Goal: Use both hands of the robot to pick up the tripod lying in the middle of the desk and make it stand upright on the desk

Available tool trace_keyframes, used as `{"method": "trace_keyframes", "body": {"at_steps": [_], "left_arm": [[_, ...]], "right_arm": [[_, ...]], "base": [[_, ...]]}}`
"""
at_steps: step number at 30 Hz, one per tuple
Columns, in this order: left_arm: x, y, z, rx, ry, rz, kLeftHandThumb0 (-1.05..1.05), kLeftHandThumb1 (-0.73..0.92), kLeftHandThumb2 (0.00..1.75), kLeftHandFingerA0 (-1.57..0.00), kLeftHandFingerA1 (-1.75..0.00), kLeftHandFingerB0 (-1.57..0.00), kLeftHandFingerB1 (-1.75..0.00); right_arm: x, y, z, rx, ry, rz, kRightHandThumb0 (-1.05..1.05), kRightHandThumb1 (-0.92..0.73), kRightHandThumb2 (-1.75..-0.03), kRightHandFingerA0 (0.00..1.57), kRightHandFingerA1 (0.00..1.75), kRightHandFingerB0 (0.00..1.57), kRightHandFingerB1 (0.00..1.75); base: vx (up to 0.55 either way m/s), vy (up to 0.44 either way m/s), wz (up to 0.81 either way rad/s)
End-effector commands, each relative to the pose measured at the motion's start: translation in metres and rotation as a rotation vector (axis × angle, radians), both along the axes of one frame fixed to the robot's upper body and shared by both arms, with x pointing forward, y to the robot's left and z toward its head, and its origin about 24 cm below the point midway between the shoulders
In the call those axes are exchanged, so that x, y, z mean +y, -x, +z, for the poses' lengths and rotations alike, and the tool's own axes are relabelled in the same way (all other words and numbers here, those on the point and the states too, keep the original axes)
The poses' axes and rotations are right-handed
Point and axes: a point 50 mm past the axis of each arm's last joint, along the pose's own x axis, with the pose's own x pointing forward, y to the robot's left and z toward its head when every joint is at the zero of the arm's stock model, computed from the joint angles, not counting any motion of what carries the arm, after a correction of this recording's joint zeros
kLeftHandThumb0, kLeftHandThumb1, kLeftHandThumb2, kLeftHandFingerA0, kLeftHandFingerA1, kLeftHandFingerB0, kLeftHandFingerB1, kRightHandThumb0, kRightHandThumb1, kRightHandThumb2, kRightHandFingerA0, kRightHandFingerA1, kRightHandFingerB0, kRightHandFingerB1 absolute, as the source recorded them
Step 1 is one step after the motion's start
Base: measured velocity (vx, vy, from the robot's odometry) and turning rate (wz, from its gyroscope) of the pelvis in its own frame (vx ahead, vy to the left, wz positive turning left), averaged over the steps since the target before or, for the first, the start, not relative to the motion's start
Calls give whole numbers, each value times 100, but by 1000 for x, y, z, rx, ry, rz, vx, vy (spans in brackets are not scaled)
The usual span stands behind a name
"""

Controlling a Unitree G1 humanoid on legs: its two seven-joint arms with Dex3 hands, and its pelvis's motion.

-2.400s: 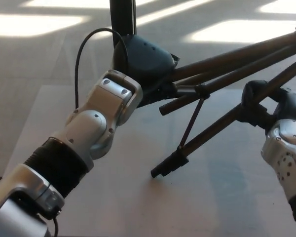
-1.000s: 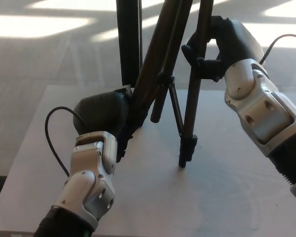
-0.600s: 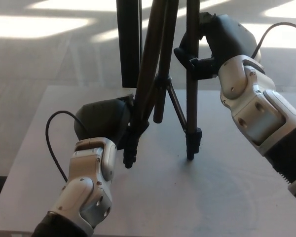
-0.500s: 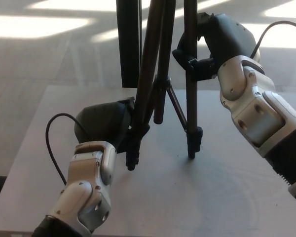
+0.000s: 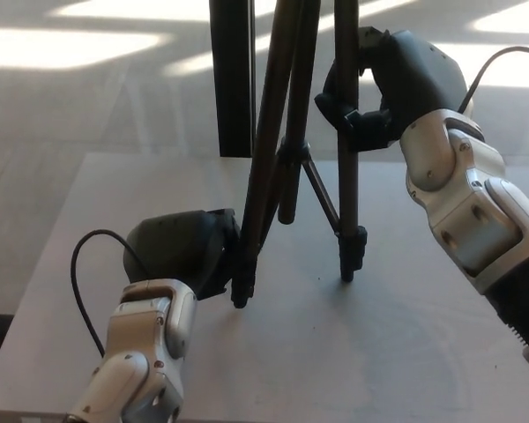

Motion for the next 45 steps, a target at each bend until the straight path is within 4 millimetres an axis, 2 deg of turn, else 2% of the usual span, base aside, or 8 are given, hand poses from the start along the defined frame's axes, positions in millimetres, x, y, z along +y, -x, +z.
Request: {"method": "trace_keyframes", "body": {"at_steps": [1,9,14,20,26,36,42,45], "left_arm": [[5,4,-9,26,-22,4,-29,70,78,-84,-161,-72,-109],[7,6,-17,43,-31,6,-29,74,83,-88,-161,-75,-108],[7,6,-17,35,-33,-6,-25,63,76,-85,-175,-66,-153],[8,4,-17,42,-52,-4,-25,67,69,-83,-175,-66,-149],[10,4,-17,37,-71,0,-33,54,99,-113,-130,-77,-92],[12,3,-16,37,-64,-6,-25,68,69,-90,-165,-76,-86],[12,5,-18,30,-65,-7,-24,65,72,-92,-166,-70,-127],[15,7,-22,26,-59,-10,-24,61,78,-87,-175,-70,-164]], "right_arm": [[-26,-1,-22,62,74,-94,-26,-50,-115,89,175,75,156],[-33,-1,-26,97,76,-95,-22,-52,-104,86,175,70,155],[-28,0,-28,170,77,9,-41,-66,-60,73,121,38,36],[-24,2,-23,226,117,68,-59,-53,-84,32,58,14,42],[-15,7,-16,167,167,109,-61,-53,-86,25,58,16,42],[-11,9,-15,159,272,113,-76,-54,-92,3,35,9,37],[-12,9,-18,151,268,101,-71,-67,-61,4,37,16,29],[-14,9,-22,166,259,79,-73,-52,-91,1,34,10,40]], "base": [[0,0,0],[0,0,0],[0,0,0],[0,0,0],[0,0,0],[0,0,0],[0,0,0],[0,0,0]]}}
